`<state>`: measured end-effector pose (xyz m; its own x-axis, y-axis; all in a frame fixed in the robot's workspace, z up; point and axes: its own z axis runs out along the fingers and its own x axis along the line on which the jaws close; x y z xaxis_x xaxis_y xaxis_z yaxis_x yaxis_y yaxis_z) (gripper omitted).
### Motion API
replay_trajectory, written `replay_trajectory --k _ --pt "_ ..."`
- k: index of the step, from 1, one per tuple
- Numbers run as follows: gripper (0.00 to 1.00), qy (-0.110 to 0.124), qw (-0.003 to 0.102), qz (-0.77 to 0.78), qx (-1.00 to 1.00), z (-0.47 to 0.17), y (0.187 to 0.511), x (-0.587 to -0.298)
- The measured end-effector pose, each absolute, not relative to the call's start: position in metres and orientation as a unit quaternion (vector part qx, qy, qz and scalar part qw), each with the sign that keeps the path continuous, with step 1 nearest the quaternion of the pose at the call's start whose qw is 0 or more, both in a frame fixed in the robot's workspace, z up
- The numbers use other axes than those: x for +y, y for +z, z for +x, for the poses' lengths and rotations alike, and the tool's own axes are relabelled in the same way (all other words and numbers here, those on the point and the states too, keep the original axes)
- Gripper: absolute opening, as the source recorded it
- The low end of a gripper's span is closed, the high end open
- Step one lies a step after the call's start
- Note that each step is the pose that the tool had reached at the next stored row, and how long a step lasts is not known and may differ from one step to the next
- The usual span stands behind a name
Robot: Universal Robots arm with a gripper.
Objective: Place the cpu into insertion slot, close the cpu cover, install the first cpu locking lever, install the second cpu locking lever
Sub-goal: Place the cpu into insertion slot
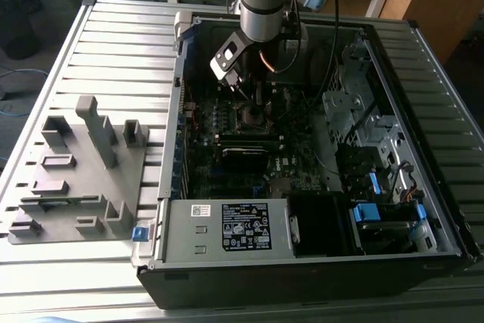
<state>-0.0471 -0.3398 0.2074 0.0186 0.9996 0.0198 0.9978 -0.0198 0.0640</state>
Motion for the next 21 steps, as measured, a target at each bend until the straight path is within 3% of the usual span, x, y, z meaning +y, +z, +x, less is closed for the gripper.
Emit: replay_trajectory --k 21 --pt "0.11 0.027 0.014 0.714 0.7 -0.0471 0.1993 -0.3398"
